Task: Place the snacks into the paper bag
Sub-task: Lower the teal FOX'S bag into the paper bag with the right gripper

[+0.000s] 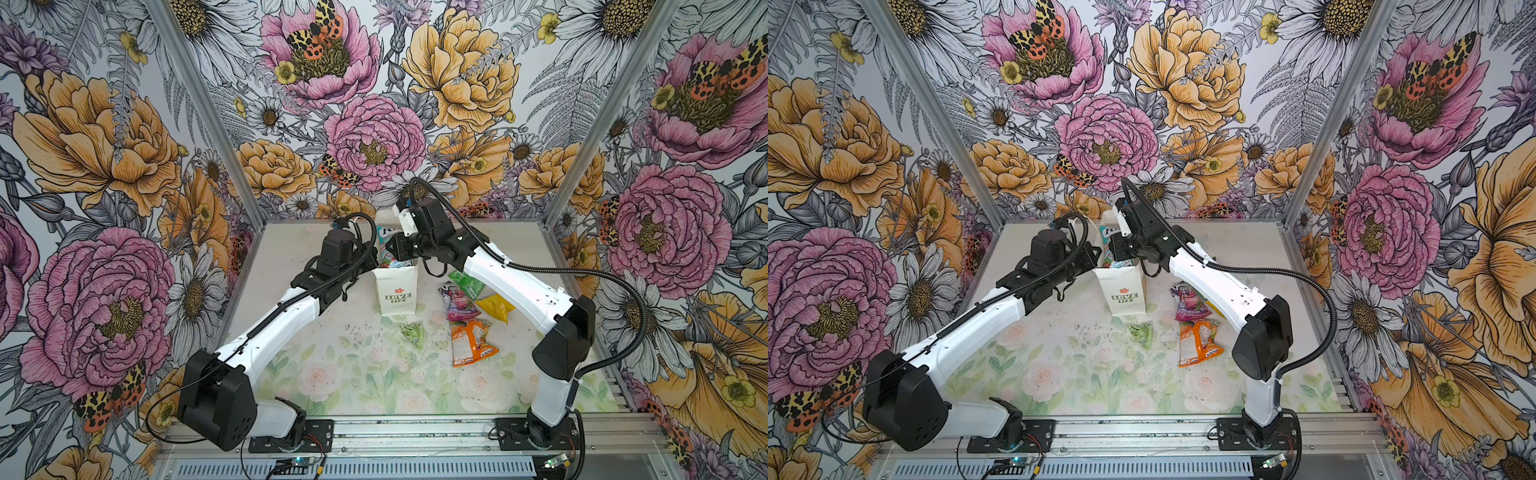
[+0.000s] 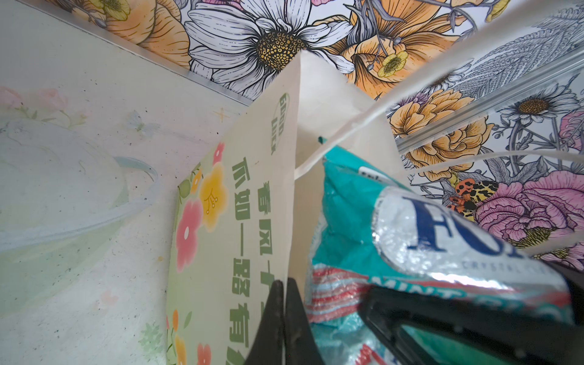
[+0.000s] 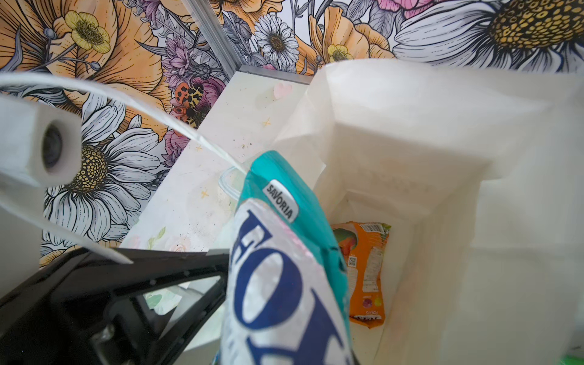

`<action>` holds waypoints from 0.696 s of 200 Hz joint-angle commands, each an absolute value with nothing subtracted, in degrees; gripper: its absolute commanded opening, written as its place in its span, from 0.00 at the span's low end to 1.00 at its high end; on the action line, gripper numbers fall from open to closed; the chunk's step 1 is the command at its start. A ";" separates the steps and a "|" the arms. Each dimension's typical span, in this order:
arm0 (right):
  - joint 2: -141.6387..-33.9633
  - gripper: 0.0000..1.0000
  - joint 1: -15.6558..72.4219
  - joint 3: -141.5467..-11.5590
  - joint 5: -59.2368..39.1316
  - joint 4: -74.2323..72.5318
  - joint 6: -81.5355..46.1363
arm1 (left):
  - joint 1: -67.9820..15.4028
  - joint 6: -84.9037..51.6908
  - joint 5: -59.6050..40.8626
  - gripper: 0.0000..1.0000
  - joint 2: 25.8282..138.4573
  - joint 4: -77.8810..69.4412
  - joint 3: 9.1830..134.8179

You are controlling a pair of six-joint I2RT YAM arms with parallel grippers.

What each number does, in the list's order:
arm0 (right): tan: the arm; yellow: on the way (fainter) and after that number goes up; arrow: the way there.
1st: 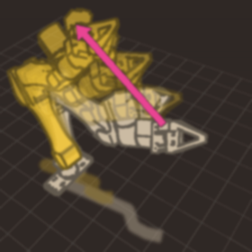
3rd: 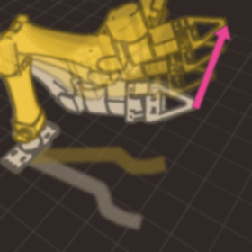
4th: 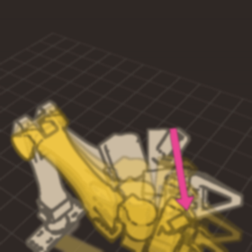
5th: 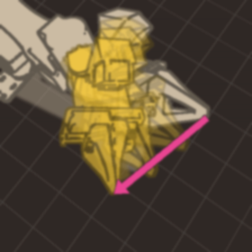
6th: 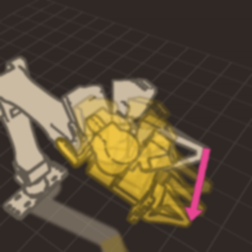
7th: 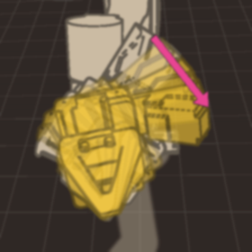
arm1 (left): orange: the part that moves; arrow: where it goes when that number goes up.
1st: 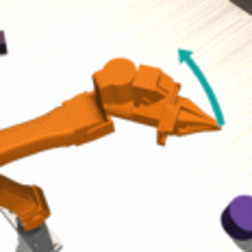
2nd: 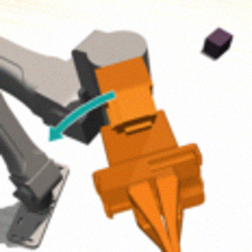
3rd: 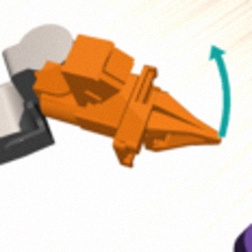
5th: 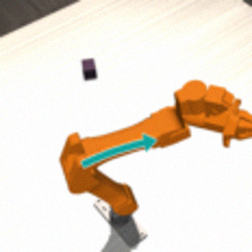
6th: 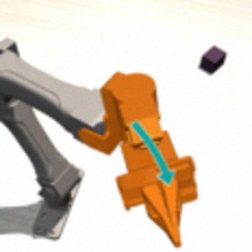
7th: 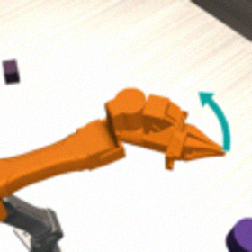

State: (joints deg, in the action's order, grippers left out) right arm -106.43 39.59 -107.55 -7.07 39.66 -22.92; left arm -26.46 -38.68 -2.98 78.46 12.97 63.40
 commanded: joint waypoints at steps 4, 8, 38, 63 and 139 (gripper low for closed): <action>-106.05 0.18 40.08 -109.87 -7.72 38.13 -22.59 | -26.81 -38.59 -1.72 0.00 77.08 10.81 63.10; -105.93 0.18 40.16 -109.81 -7.58 38.18 -22.74 | -26.89 -38.61 -1.71 0.00 77.00 10.82 63.01; -104.78 0.18 40.25 -109.50 -7.26 39.15 -23.20 | -26.85 -38.67 -1.26 0.00 76.66 10.72 62.73; -104.11 0.18 40.39 -109.17 -6.55 40.13 -23.29 | -26.86 -38.76 -1.10 0.00 76.64 10.81 62.62; -103.10 0.34 40.43 -108.30 -5.49 40.52 -23.14 | -26.84 -38.94 -1.31 0.00 76.90 10.81 62.80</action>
